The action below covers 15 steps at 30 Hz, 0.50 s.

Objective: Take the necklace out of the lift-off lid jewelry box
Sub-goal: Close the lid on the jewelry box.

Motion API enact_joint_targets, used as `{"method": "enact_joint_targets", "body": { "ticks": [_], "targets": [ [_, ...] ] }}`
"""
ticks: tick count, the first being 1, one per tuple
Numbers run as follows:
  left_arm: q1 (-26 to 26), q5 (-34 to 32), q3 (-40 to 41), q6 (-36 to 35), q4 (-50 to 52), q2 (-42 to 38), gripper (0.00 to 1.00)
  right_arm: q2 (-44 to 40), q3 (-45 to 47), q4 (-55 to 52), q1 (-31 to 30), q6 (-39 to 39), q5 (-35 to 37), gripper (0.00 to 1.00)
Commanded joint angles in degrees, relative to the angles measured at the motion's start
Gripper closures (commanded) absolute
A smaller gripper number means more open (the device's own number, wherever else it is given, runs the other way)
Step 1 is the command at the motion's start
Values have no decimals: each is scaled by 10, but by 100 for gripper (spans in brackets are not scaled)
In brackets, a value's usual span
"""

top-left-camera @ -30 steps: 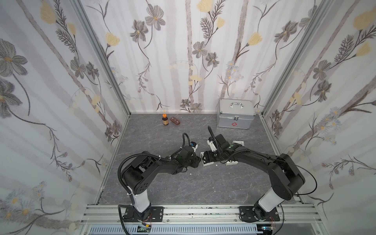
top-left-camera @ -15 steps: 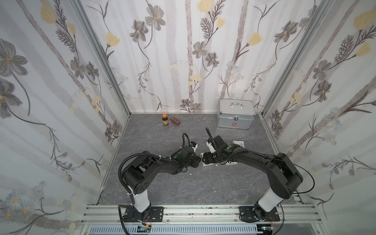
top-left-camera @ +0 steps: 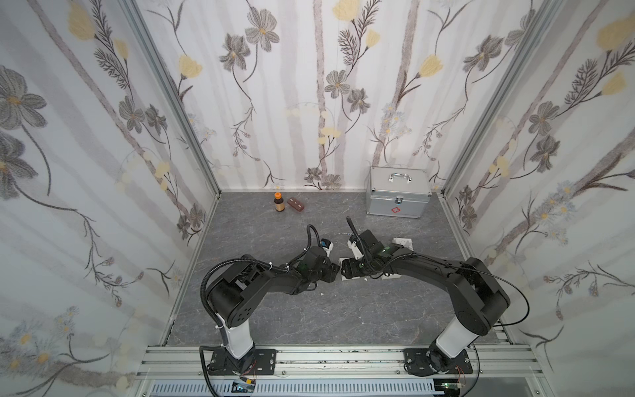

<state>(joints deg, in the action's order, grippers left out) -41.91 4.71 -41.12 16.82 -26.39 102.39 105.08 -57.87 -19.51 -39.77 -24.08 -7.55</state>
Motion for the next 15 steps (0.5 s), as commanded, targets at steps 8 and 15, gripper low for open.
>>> {"method": "enact_joint_targets", "body": {
  "ticks": [8,15],
  "targets": [
    [6,-5,13,8,-3,-8,42,-23,8,13,12,8,-11,17],
    [20,-15,30,-2,13,-38,42,-31,11,25,24,6,-8,22]
  ]
}}
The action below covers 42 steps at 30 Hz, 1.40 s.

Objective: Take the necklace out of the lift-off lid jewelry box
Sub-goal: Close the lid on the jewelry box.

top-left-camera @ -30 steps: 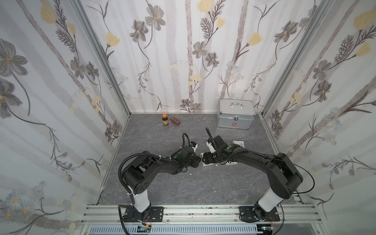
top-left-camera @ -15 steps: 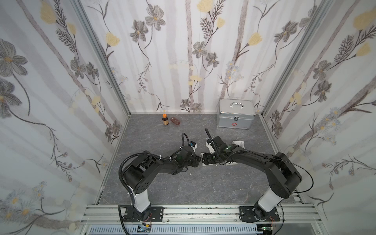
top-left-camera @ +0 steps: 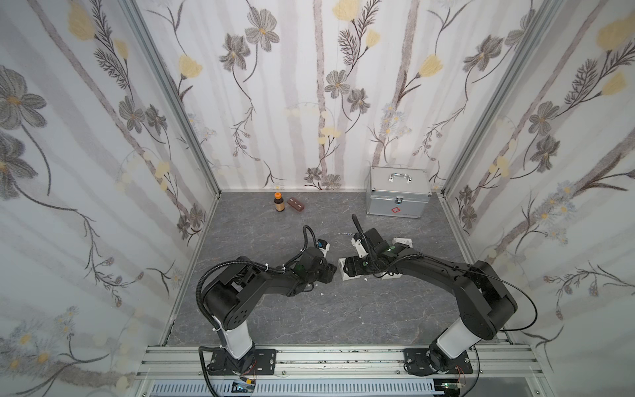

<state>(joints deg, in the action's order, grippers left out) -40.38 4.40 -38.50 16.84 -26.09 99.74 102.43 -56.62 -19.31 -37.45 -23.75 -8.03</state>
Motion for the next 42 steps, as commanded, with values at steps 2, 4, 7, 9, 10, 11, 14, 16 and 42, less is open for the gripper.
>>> {"method": "enact_joint_targets", "body": {
  "ticks": [2,4,7,9,10,11,14,16,42],
  "targets": [
    [9,-16,8,-6,17,-21,42,-1,-5,28,1,3,-5,25],
    [13,-19,9,-11,23,-29,42,6,-12,30,1,5,-7,28],
    [18,-22,10,-15,32,-40,42,19,-19,31,1,8,-10,31],
    [20,-25,11,-17,37,-49,41,28,-20,31,1,9,-11,33],
    [21,-28,13,-18,38,-54,41,33,-19,31,1,9,-12,34],
    [22,-29,13,-19,41,-57,41,37,-17,33,1,9,-12,35],
    [25,-33,14,-22,50,-69,41,49,-14,33,0,8,-7,38],
    [27,-36,16,-25,55,-76,41,52,-11,32,-1,7,0,39],
    [109,-54,49,-77,180,-273,21,19,-25,22,-29,19,80,19]
  ]
}}
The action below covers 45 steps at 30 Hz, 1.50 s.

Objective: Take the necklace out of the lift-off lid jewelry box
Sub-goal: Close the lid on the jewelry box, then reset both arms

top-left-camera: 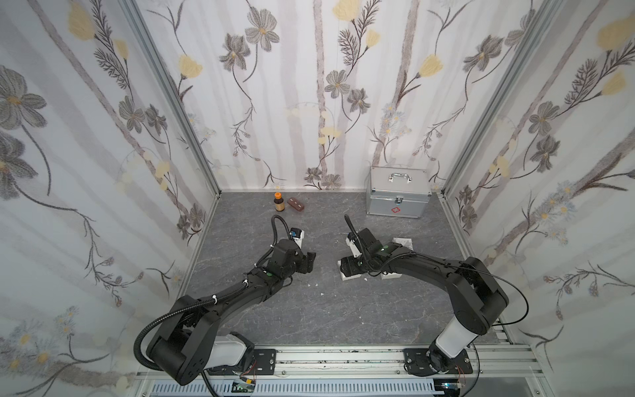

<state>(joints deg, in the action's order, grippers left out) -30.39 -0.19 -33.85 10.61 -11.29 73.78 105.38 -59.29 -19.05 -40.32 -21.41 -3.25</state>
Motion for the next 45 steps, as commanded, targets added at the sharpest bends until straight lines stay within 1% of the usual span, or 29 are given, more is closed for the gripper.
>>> {"method": "enact_joint_targets", "body": {
  "ticks": [1,3,4,5,7,10,15,17,19,22,23,26,27,29,30,33,35,36,38,39,40,41,42,43,44,45],
  "targets": [
    [16,-19,4,-23,44,-39,19,-21,5,27,1,-3,35,19],
    [33,-40,12,-37,60,-71,16,-45,11,40,2,2,44,18],
    [48,-48,19,-42,63,-89,14,-59,14,47,7,5,49,18],
    [65,-52,28,-44,65,-107,10,-74,19,55,13,9,54,17],
    [102,-54,40,-47,71,-135,6,-102,32,74,33,16,59,16],
    [145,-76,62,-52,63,-160,1,-160,57,107,84,31,66,13],
    [201,-71,71,-62,34,-157,0,-246,115,195,187,70,74,8],
    [221,-80,84,-72,2,-144,0,-277,143,234,223,82,96,7],
    [243,-83,93,-64,-20,-124,0,-310,187,282,260,95,113,4],
    [258,-101,113,-61,-90,-88,0,-350,248,356,307,116,133,0],
    [260,-103,122,-66,-121,-78,0,-363,271,384,324,119,141,0],
    [265,-114,170,-87,-276,-39,0,-386,338,467,377,114,153,0],
    [267,-119,170,-84,-281,-35,0,-391,358,492,395,104,154,0],
    [274,-120,164,-88,-295,-19,0,-395,392,540,426,88,149,0],
    [277,-120,160,-86,-298,-11,0,-394,417,587,435,92,149,0],
    [290,-112,156,-88,-344,25,0,-386,484,711,443,107,156,0],
    [303,-96,154,-77,-373,48,0,-367,508,772,445,113,154,0],
    [312,-83,157,-66,-400,70,0,-351,516,806,447,116,153,0],
    [319,-65,171,-58,-483,129,0,-339,511,816,447,119,135,0],
    [319,-58,177,-62,-535,164,0,-327,510,835,447,120,124,0],
    [319,-44,182,-69,-570,176,0,-316,510,859,447,121,118,0],
    [319,-37,177,-70,-521,156,0,-300,510,877,448,122,111,0],
    [319,-42,171,-66,-499,151,0,-275,511,902,450,117,102,0],
    [320,-41,168,-66,-509,161,0,-247,513,947,450,121,91,0],
    [320,-39,163,-68,-513,167,0,-229,512,957,448,134,68,0],
    [320,-37,153,-67,-472,157,0,-213,505,949,448,137,56,0]
  ]
}}
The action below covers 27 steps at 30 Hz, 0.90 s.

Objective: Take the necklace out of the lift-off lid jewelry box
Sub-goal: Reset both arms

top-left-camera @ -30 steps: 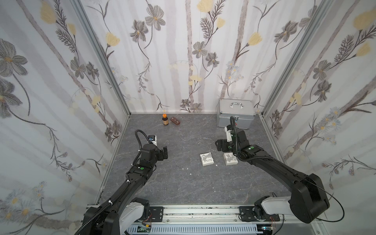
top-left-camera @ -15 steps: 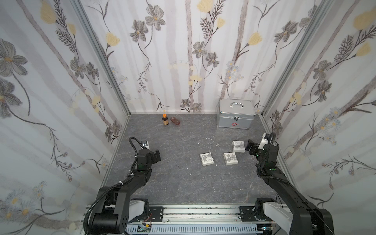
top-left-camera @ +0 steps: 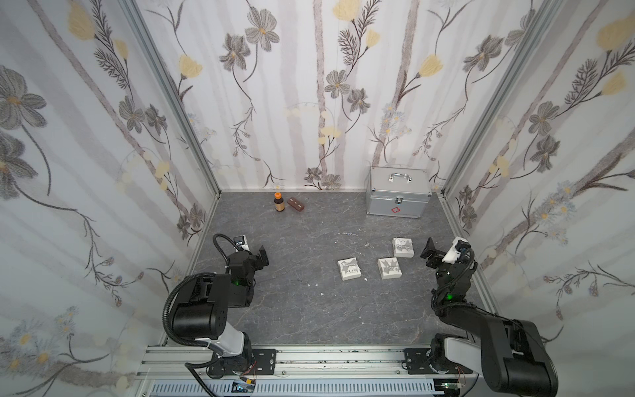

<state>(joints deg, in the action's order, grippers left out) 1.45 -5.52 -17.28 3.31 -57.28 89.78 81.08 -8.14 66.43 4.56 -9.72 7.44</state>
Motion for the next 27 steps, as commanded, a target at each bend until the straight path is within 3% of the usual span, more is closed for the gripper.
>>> {"method": "enact_joint_targets", "body": {
  "ticks": [1,3,24,27],
  "targets": [
    [1,17,-24,6,6,-1,0,49,-9,118,-1,23,-53,0],
    [1,30,-41,0,39,-3,0,50,-10,110,-3,31,-65,0],
    [-2,25,-41,-2,32,-1,0,55,-24,96,-10,42,-74,0],
    [-2,25,-41,-3,32,0,0,57,-34,79,-10,54,-108,0]
  ]
}}
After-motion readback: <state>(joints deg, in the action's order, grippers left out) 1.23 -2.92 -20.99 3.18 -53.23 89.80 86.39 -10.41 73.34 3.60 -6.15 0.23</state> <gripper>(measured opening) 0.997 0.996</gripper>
